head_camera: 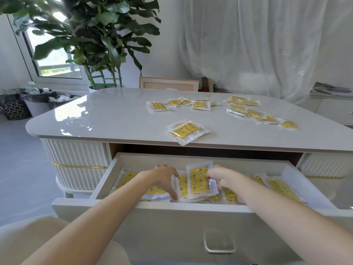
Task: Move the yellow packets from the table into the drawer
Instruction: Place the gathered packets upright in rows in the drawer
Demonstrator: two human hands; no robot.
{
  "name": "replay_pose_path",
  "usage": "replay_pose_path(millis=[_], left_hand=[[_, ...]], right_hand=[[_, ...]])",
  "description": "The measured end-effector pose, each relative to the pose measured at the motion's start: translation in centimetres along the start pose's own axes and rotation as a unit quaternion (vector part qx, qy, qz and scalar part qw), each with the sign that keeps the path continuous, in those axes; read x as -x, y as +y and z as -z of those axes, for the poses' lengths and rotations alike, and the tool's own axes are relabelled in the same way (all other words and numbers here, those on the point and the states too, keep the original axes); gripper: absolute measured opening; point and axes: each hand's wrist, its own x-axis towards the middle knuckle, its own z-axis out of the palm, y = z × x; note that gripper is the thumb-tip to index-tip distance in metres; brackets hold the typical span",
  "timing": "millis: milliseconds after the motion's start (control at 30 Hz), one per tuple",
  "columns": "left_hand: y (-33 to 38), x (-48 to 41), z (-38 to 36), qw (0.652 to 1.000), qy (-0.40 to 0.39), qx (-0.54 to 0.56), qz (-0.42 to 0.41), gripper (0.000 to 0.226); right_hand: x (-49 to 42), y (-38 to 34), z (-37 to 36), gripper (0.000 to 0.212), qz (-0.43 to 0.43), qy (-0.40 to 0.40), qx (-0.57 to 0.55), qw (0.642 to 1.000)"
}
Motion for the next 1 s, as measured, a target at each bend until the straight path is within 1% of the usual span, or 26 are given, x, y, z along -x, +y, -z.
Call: replay_pose_path(millis=[133, 233, 333, 433, 467, 533, 567, 600, 633, 667, 700, 733, 767, 800, 833, 867, 900, 933, 1000], left_hand=[[1.8, 0.0, 0.2, 0.998, -0.023, -0.051, -0.005, 0.096], [3.3, -0.2, 0.3, 0.993, -0.045, -0.106, -0.009, 0.093], [4.5, -0.5, 0.3, 0.99, -0.055, -0.13, -0.015, 0.091], [5.2, -1.2, -0.2, 0.986, -0.056, -0.151, -0.03, 0.09], [5.2, -1.4, -0.3, 0.985, -0.059, -0.157, -0.032, 0.092], [5.1, -1.7, -0.3, 0.984, -0.066, -0.161, -0.041, 0.098], [5.0, -1.9, -0.3, 0.983, -0.069, -0.161, -0.048, 0.1], [4.8, -2.1, -0.3, 0.983, -0.07, -0.162, -0.056, 0.102], [4.7, -2.2, -0.3, 0.982, -0.069, -0.164, -0.063, 0.103], [4.6, -2.4, -0.4, 0.981, -0.068, -0.167, -0.068, 0.104], [4.6, -2.5, -0.5, 0.98, -0.067, -0.17, -0.073, 0.104], [4.6, -2.6, -0.7, 0.98, -0.068, -0.173, -0.077, 0.105], [4.6, -2.8, -0.9, 0.979, -0.069, -0.174, -0.08, 0.105], [4.7, -2.9, -1.0, 0.979, -0.071, -0.175, -0.083, 0.105], [4.7, -2.9, -1.1, 0.978, -0.071, -0.176, -0.084, 0.105], [4.7, -2.9, -1.1, 0.978, -0.07, -0.178, -0.085, 0.104], [4.7, -2.9, -1.1, 0.978, -0.069, -0.179, -0.085, 0.103], [4.6, -2.9, -1.2, 0.978, -0.068, -0.178, -0.085, 0.103], [4.6, -2.8, -1.2, 0.979, -0.067, -0.174, -0.084, 0.102]], right_hand=[[2.5, -1.0, 0.7, 0.039, 0.006, 0.038, 0.038, 0.999], [2.5, -1.1, 2.7, 0.036, 0.026, 0.064, 0.068, 0.995], [1.8, -0.6, 5.3, 0.035, 0.012, 0.075, 0.07, 0.995], [2.2, 0.6, 6.9, 0.019, -0.005, 0.09, 0.087, 0.992], [2.1, 1.1, 7.2, 0.02, -0.01, 0.089, 0.085, 0.992], [1.6, 2.2, 7.6, 0.031, -0.02, 0.087, 0.071, 0.993], [1.4, 2.5, 7.7, 0.031, -0.019, 0.088, 0.079, 0.993], [1.2, 2.7, 7.8, 0.028, -0.01, 0.098, 0.107, 0.989], [1.4, 2.8, 7.9, 0.021, 0.014, 0.116, 0.17, 0.979], [1.7, 2.7, 8.0, 0.016, 0.042, 0.142, 0.255, 0.955], [2.1, 2.6, 8.0, 0.016, 0.074, 0.172, 0.336, 0.923], [2.4, 2.4, 7.8, 0.023, 0.11, 0.19, 0.393, 0.893], [2.4, 2.3, 7.7, 0.035, 0.142, 0.184, 0.413, 0.881], [2.5, 2.1, 7.4, 0.047, 0.166, 0.148, 0.409, 0.885], [2.8, 1.9, 7.1, 0.058, 0.187, 0.09, 0.392, 0.896], [3.2, 1.7, 6.7, 0.066, 0.201, 0.025, 0.385, 0.9], [3.4, 1.6, 6.4, 0.073, 0.202, -0.028, 0.406, 0.891], [3.6, 1.6, 6.1, 0.08, 0.2, -0.063, 0.441, 0.873], [4.0, 1.9, 5.8, 0.089, 0.186, -0.079, 0.507, 0.838]])
